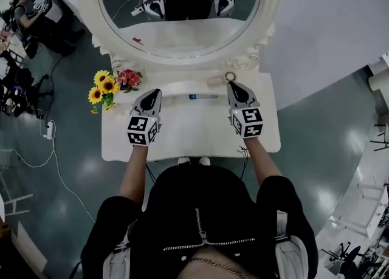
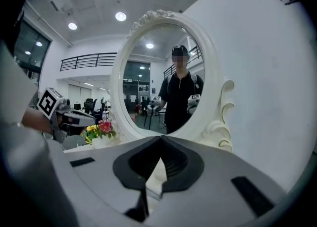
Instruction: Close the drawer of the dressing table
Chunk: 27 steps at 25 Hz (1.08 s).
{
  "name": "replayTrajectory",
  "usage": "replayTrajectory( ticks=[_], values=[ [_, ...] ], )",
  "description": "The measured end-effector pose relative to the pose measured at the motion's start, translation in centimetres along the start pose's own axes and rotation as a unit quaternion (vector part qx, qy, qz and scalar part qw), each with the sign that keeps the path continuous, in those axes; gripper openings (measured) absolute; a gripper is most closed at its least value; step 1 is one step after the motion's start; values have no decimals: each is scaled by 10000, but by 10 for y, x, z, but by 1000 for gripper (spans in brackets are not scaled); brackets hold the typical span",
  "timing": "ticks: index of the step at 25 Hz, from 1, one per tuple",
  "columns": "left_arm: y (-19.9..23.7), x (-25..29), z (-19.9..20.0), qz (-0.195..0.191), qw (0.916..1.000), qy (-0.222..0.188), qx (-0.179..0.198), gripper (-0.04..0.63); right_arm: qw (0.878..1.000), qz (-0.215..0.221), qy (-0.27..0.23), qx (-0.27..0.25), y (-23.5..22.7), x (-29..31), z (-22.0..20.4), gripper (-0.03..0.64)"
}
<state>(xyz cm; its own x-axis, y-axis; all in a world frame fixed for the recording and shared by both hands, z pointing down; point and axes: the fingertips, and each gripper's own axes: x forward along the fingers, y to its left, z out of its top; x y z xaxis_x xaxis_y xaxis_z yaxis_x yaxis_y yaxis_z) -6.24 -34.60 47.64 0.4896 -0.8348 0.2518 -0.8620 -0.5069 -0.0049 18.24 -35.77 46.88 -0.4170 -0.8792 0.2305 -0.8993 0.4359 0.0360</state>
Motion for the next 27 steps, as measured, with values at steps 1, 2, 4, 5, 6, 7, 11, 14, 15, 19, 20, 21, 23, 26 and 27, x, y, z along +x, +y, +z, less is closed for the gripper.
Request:
replayTrajectory(
  ticks=[1,2,4,5,6,7,11,14,15,19,20,21,23,26,27],
  values=[
    [0,-1,3,3,10000,-42,3,21,10000,-1,-84,-24,1,-2,7,5],
    [0,-2,6,7,10000,-79,4,21,9999,-7,-149,-44,1,-3,13,5],
    [0,-3,10,14,9999,-125,10,21,9997,-15,-223,-61,2,-6,18,5],
    [0,-3,11,14,9999,-135,12,21,9997,-18,-235,-64,2,-6,19,5],
    [-1,-3,11,12,9999,-141,8,21,9997,-20,-236,-63,2,-7,20,5],
    [-1,-3,11,7,9999,-143,-10,21,9997,-20,-231,-61,3,-8,19,3],
    [-1,-4,9,-1,9999,-141,-82,21,9997,-19,-216,-75,4,-10,16,5],
    [-2,-5,8,-8,9999,-133,-67,21,9997,-30,-226,-73,5,-13,15,5],
    [-3,-6,8,-9,9999,-130,-65,21,9997,-36,-224,-75,5,-13,15,5],
    [-3,-6,5,-14,9999,-106,-67,21,9998,-35,-206,-75,6,-15,12,3],
    [-4,-6,5,-17,9999,-99,-66,21,9998,-35,-201,-67,5,-16,11,5],
    [-4,-6,5,-21,9999,-95,-65,21,9998,-37,-194,-62,5,-16,10,5],
    [-5,-6,4,-22,9999,-91,-65,21,9998,-42,-184,-62,4,-16,9,5],
    [-6,-6,2,-23,9999,-79,-72,21,9998,-55,-162,-66,4,-19,6,3],
    [-7,-6,1,-25,9999,-73,-76,21,9998,-61,-151,-65,3,-20,5,5]
  ],
)
